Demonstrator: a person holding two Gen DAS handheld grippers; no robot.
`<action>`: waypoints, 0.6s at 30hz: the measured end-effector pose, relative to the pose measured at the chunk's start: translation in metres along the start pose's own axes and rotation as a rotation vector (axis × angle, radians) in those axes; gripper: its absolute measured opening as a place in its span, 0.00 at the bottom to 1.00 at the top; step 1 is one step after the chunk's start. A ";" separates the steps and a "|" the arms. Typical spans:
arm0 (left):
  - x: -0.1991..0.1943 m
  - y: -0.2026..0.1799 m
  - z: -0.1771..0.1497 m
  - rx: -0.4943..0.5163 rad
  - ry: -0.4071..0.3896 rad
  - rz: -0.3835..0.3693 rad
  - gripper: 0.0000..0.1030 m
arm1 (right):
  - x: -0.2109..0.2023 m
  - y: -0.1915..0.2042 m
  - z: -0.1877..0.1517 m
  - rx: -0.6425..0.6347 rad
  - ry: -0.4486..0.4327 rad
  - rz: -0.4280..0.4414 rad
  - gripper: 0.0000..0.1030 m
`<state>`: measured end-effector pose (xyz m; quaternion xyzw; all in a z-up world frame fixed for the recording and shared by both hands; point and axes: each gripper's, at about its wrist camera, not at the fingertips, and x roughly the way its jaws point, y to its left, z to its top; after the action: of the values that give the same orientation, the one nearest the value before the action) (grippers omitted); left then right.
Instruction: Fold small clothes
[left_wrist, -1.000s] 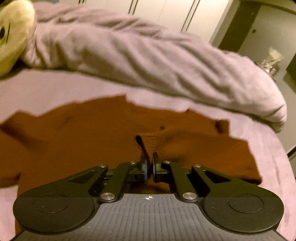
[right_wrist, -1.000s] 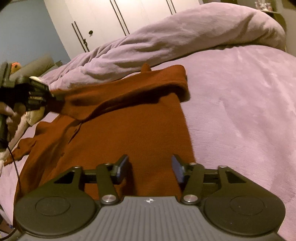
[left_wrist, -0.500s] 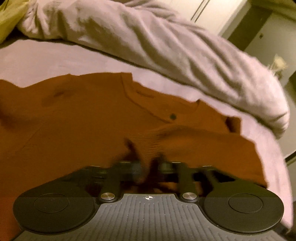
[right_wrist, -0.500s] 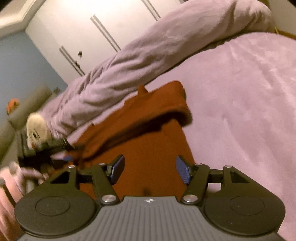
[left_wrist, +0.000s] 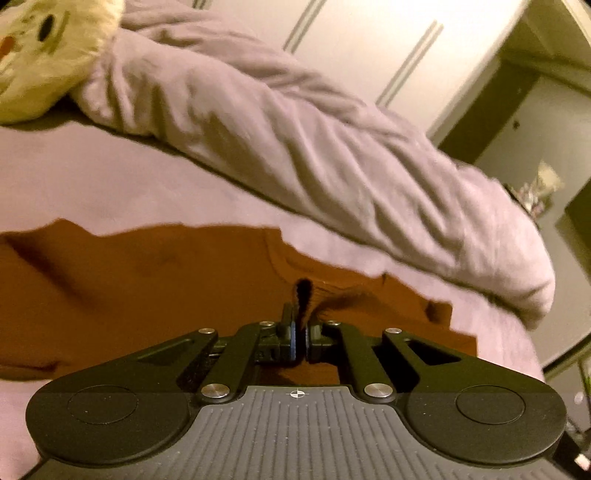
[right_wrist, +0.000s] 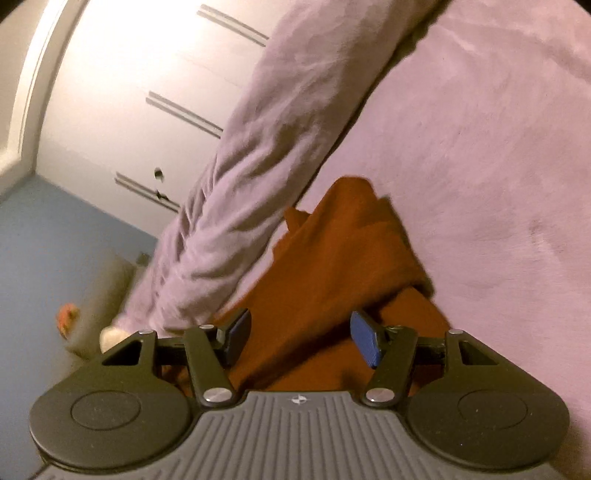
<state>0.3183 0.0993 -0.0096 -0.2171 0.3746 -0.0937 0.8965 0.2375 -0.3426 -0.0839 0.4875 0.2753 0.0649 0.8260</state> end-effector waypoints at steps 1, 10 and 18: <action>-0.006 0.004 0.002 -0.008 -0.015 0.004 0.06 | 0.004 -0.002 0.002 0.027 -0.008 0.008 0.57; -0.003 0.045 -0.007 -0.056 0.038 0.094 0.06 | 0.029 -0.009 0.008 0.085 -0.031 -0.104 0.24; -0.004 0.062 -0.010 -0.073 0.025 0.123 0.06 | 0.002 -0.005 -0.008 0.044 0.012 -0.106 0.36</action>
<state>0.3087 0.1521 -0.0424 -0.2249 0.4017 -0.0274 0.8873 0.2342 -0.3381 -0.0920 0.4900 0.3068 0.0178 0.8158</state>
